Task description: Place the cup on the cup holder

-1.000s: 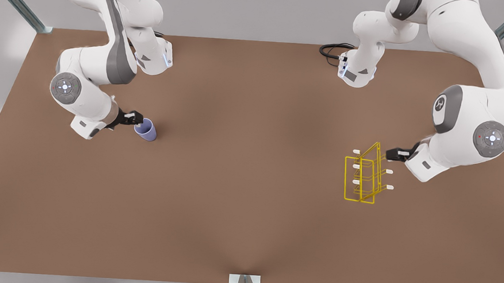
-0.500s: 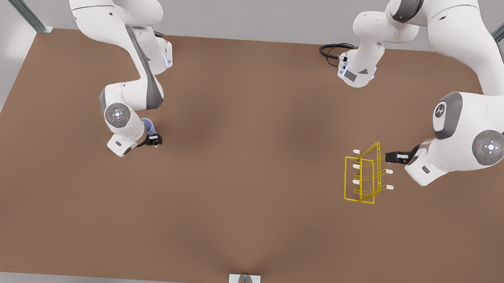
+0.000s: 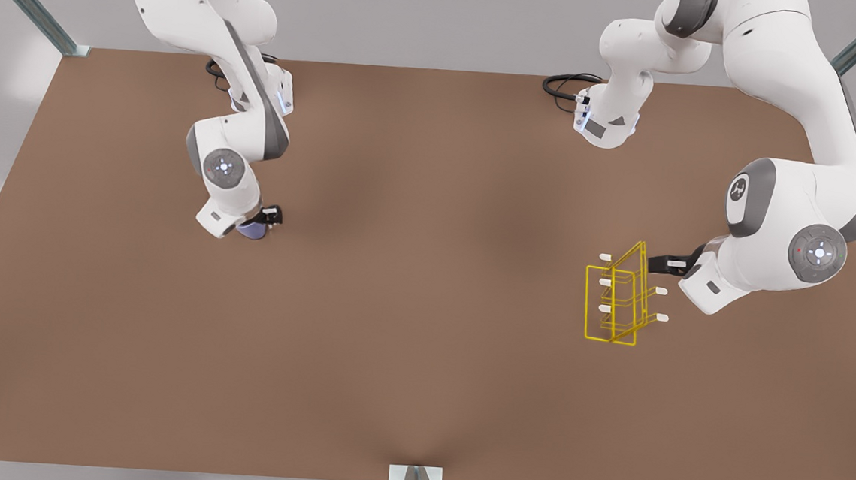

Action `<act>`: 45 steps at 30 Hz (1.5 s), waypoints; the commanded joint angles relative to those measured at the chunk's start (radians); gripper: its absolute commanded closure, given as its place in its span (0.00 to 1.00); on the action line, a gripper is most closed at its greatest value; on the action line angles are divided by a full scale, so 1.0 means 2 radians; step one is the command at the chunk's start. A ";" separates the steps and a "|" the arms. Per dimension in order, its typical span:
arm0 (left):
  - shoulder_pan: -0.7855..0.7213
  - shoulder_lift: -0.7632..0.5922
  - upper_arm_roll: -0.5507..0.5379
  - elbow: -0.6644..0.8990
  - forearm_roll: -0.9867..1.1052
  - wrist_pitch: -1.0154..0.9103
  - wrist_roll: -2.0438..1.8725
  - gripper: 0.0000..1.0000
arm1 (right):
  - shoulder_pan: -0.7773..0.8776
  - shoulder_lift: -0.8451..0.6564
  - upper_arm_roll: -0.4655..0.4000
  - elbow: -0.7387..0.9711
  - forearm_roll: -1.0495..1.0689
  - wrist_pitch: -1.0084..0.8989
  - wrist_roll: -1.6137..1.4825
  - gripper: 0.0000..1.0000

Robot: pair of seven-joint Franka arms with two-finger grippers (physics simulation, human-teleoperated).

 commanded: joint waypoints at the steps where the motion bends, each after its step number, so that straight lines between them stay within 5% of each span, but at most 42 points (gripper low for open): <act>1: -0.005 -0.001 0.000 -0.002 0.003 -0.005 -0.005 0.00 | 0.005 -0.001 0.002 0.001 0.002 0.005 0.045 0.00; 12: 0.055 -0.005 -0.001 0.001 -0.029 -0.035 -0.002 0.00 | -0.028 -0.005 0.032 0.004 0.033 0.023 -0.050 0.00; 45: 0.025 0.003 -0.026 -0.001 -0.013 -0.009 -0.006 0.00 | -0.067 0.021 0.067 -0.033 0.069 0.050 -0.037 0.00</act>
